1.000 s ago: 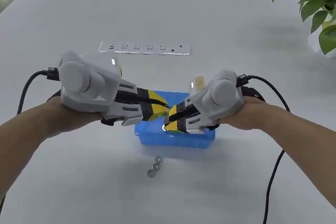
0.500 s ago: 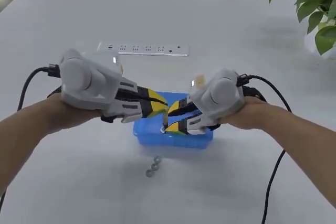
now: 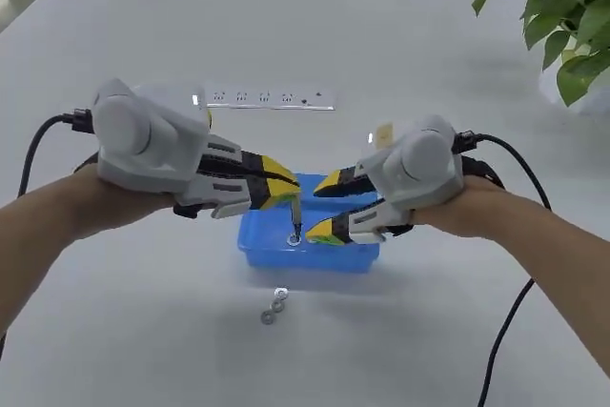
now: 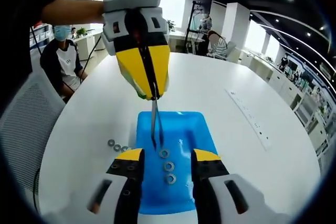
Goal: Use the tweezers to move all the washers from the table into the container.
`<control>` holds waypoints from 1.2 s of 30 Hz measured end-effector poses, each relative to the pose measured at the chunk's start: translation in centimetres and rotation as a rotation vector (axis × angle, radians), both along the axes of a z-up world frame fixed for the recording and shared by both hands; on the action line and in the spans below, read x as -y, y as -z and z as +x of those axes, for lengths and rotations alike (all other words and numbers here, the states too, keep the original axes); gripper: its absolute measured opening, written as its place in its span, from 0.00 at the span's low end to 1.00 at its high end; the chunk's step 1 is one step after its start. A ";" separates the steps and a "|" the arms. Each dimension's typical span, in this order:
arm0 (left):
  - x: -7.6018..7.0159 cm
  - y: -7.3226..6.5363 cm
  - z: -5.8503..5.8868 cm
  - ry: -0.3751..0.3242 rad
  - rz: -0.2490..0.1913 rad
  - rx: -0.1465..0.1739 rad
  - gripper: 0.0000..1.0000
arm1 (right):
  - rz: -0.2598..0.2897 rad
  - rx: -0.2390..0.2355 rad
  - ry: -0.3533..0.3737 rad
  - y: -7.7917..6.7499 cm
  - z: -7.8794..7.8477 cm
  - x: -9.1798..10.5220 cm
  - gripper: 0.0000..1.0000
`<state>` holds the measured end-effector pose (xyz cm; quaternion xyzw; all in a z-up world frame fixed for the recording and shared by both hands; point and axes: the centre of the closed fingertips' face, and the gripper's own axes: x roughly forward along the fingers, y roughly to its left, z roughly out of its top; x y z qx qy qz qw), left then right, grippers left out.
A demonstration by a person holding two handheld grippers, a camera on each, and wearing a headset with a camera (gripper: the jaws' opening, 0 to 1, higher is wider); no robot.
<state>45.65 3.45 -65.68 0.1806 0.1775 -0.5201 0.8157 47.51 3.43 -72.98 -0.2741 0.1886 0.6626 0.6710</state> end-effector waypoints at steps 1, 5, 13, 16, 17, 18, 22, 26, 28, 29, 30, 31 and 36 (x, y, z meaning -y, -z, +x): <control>0.0 -0.1 -0.1 0.000 0.002 0.001 0.05 | 0.000 0.002 0.008 -0.2 -0.1 0.3 0.37; -0.2 -0.8 -0.6 -0.001 0.001 0.008 0.05 | 0.012 0.004 0.044 -1.1 -0.3 1.2 0.43; -0.3 -1.7 -2.0 0.004 -0.002 -0.004 0.05 | 0.015 -0.002 0.097 -2.2 -1.4 3.0 0.54; -0.4 -1.8 -2.6 0.009 0.007 -0.005 0.05 | 0.015 0.000 0.118 -2.5 -1.9 3.8 0.58; -0.4 -1.9 -2.8 0.010 0.010 -0.003 0.05 | 0.014 0.002 0.125 -2.5 -2.0 4.0 0.59; -0.5 -1.9 -2.9 0.010 0.015 0.003 0.05 | 0.015 0.002 0.128 -2.6 -2.1 4.2 0.59; -0.7 -2.1 -3.1 0.006 0.019 0.008 0.05 | 0.016 0.003 0.153 -2.9 -2.6 5.1 0.60; -0.6 -2.4 -3.5 0.005 0.019 0.012 0.05 | 0.017 0.001 0.174 -3.0 -3.3 5.9 0.61; -0.6 -2.5 -3.7 0.003 0.015 0.009 0.05 | 0.022 0.004 0.182 -3.1 -3.6 6.2 0.62; -0.6 -2.5 -3.9 0.004 0.013 0.007 0.05 | 0.023 0.000 0.189 -3.1 -3.8 6.4 0.62; -0.6 -2.5 -4.1 0.005 0.015 0.004 0.05 | 0.023 -0.001 0.195 -3.0 -3.9 6.6 0.62; -0.6 -2.4 -4.3 0.008 0.019 0.003 0.05 | 0.027 -0.003 0.204 -3.0 -4.1 6.8 0.63; -0.4 -2.2 -5.2 0.015 0.016 -0.007 0.05 | 0.039 -0.019 0.230 -2.8 -5.1 7.5 0.67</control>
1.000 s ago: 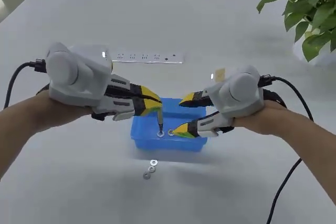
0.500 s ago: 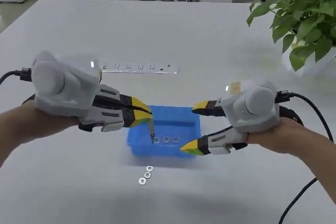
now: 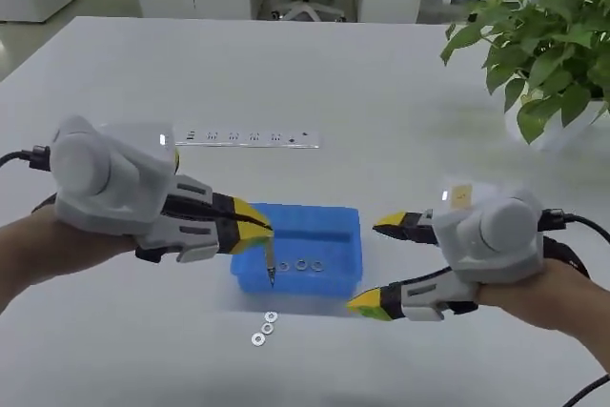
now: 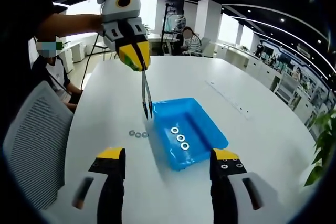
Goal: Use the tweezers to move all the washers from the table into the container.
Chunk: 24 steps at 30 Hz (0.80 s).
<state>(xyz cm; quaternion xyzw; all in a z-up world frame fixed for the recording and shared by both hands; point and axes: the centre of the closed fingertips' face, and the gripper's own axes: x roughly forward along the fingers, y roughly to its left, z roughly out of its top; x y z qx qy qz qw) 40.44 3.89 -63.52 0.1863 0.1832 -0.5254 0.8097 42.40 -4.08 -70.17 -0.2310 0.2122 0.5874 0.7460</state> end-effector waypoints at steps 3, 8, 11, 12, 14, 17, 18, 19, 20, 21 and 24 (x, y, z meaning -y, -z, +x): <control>0.0 0.3 -0.5 0.003 -0.001 -0.007 0.05 | 0.004 -0.012 0.012 0.1 -0.6 0.4 0.69; 0.0 0.9 -1.3 0.005 -0.001 -0.019 0.05 | 0.017 -0.019 0.031 0.2 -1.3 1.0 0.74; 0.0 1.3 -1.7 0.005 0.002 -0.024 0.05 | 0.024 -0.028 0.041 0.2 -1.8 1.1 0.77; -0.1 1.4 -1.8 0.004 0.001 -0.026 0.05 | 0.027 -0.029 0.041 0.2 -1.9 1.2 0.78; -0.1 1.6 -2.1 0.004 0.001 -0.030 0.05 | 0.034 -0.033 0.047 0.2 -2.1 1.3 0.79; -0.2 2.0 -2.3 0.001 -0.001 -0.035 0.05 | 0.046 -0.038 0.056 0.4 -2.4 1.3 0.82; -0.2 2.1 -2.4 0.002 0.000 -0.037 0.05 | 0.048 -0.038 0.059 0.4 -2.4 1.4 0.84; -0.2 2.3 -2.6 0.003 0.003 -0.040 0.05 | 0.051 -0.039 0.064 0.4 -2.5 1.4 0.85; -0.2 2.4 -2.7 0.004 0.004 -0.041 0.05 | 0.054 -0.039 0.067 0.4 -2.5 1.4 0.87; -0.3 2.6 -2.8 0.003 0.005 -0.043 0.05 | 0.064 -0.039 0.073 0.4 -2.5 1.4 0.89; -0.3 3.0 -3.0 0.003 0.004 -0.052 0.05 | 0.071 -0.037 0.083 0.4 -2.6 1.4 0.95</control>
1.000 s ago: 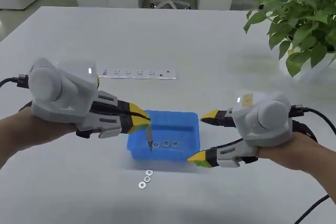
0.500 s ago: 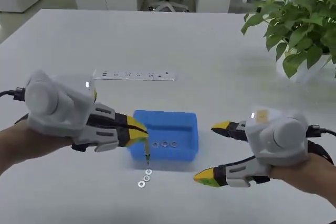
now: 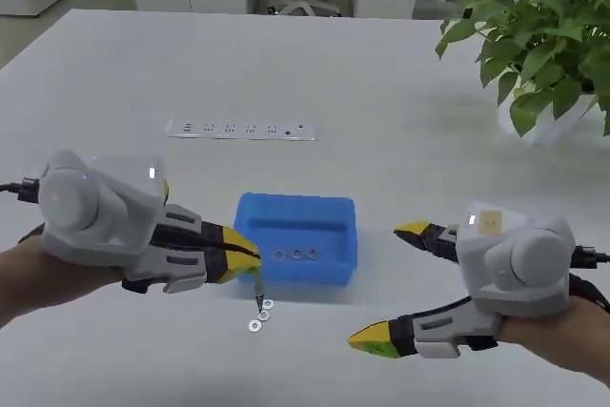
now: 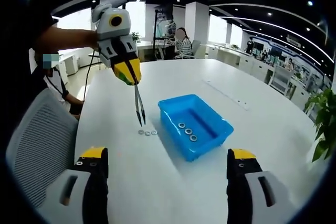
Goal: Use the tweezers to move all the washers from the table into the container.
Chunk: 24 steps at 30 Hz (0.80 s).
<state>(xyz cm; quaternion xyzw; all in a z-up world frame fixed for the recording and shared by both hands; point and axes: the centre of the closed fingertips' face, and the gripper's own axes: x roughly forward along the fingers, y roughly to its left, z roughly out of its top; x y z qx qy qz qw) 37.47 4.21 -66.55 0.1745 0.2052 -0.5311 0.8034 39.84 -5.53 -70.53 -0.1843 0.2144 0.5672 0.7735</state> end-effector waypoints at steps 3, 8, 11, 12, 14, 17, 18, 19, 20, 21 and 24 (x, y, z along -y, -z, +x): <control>0.1 0.3 -0.2 0.004 0.000 -0.005 0.05 | 0.006 -0.002 0.007 0.0 -0.1 0.1 0.98; 0.1 0.7 -0.4 0.009 0.004 -0.010 0.05 | 0.008 -0.013 0.019 0.2 -0.3 0.2 1.00; 0.0 1.0 -0.5 0.011 0.004 -0.014 0.05 | 0.001 -0.022 0.019 0.6 -0.5 0.4 1.00; 0.0 1.0 -0.5 0.010 0.005 -0.017 0.05 | -0.002 -0.024 0.019 0.7 -0.6 0.4 1.00; -0.1 1.2 -0.5 0.010 0.007 -0.017 0.05 | -0.012 -0.028 0.019 1.0 -0.8 0.6 1.00; -0.3 1.6 -0.6 0.006 0.009 -0.021 0.05 | -0.016 -0.033 0.016 1.2 -1.0 0.6 1.00; -0.3 1.7 -0.6 0.006 0.009 -0.023 0.05 | -0.016 -0.035 0.016 1.2 -1.0 0.6 1.00; -0.3 1.8 -0.7 0.005 0.009 -0.024 0.05 | -0.017 -0.036 0.016 1.3 -1.1 0.6 1.00; -0.3 1.9 -0.7 0.006 0.009 -0.024 0.05 | -0.018 -0.036 0.016 1.3 -1.1 0.6 1.00; -0.3 2.0 -0.7 0.005 0.011 -0.024 0.05 | -0.019 -0.037 0.016 1.3 -1.2 0.6 1.00; -0.3 2.2 -0.8 0.010 0.014 -0.024 0.05 | -0.018 -0.039 0.014 1.4 -1.2 0.5 1.00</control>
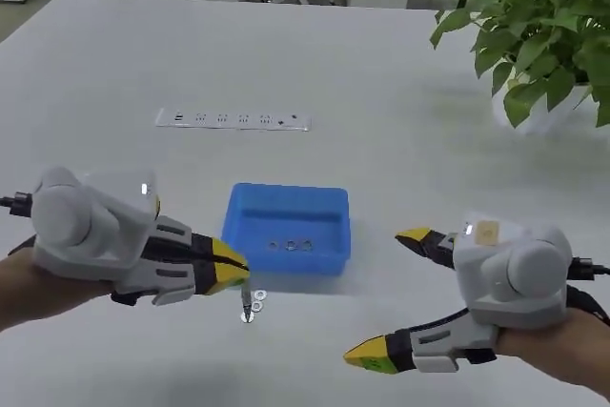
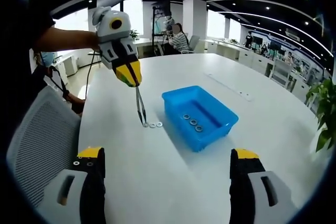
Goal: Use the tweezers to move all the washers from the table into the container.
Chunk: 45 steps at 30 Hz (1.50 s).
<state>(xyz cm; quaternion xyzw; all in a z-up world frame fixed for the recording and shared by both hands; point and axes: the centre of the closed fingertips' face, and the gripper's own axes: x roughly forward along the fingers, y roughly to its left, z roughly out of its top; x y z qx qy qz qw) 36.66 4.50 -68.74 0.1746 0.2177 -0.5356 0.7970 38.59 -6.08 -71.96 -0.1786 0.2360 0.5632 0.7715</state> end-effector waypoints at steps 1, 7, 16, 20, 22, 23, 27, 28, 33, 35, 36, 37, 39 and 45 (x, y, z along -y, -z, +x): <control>0.0 0.0 0.0 0.001 0.002 0.002 0.05 | -0.001 0.000 0.000 0.0 0.0 0.0 1.00; 0.0 0.2 -0.2 0.010 -0.001 0.002 0.05 | -0.003 -0.002 -0.003 0.2 -0.2 0.0 1.00; 0.2 0.3 -0.2 0.018 -0.009 -0.004 0.05 | -0.001 -0.004 -0.005 0.3 -0.4 0.1 1.00; 0.2 0.3 -0.3 0.030 -0.010 -0.010 0.05 | 0.007 0.002 -0.014 0.2 -0.5 0.1 0.98; 0.1 0.3 -0.3 0.032 -0.009 -0.012 0.05 | 0.012 0.004 -0.021 0.1 -0.6 0.0 0.97; 0.1 0.3 -0.4 0.037 -0.007 -0.014 0.05 | 0.015 0.006 -0.028 0.1 -0.7 -0.1 0.96; 0.0 0.3 -0.7 0.054 -0.001 -0.022 0.05 | 0.026 0.015 -0.053 0.0 -0.8 -0.4 0.93; 0.0 0.3 -0.7 0.057 0.001 -0.023 0.05 | 0.028 0.015 -0.060 0.0 -0.8 -0.5 0.92; -0.2 0.4 -0.8 0.079 0.019 -0.032 0.05 | 0.041 0.022 -0.099 -0.1 -1.0 -1.3 0.86; -0.3 0.4 -0.8 0.088 0.023 -0.036 0.05 | 0.043 0.024 -0.118 0.0 -1.0 -1.8 0.83; -0.3 0.4 -0.8 0.093 0.029 -0.036 0.05 | 0.037 0.022 -0.128 0.1 -1.0 -2.0 0.83; -0.4 0.4 -0.8 0.094 0.031 -0.037 0.05 | 0.034 0.020 -0.135 0.2 -1.0 -2.2 0.83; -0.4 0.4 -0.8 0.101 0.034 -0.041 0.05 | 0.034 0.024 -0.158 0.3 -1.1 -2.7 0.81; -0.4 0.5 -0.8 0.108 0.032 -0.051 0.05 | 0.039 0.027 -0.205 0.4 -1.0 -4.2 0.76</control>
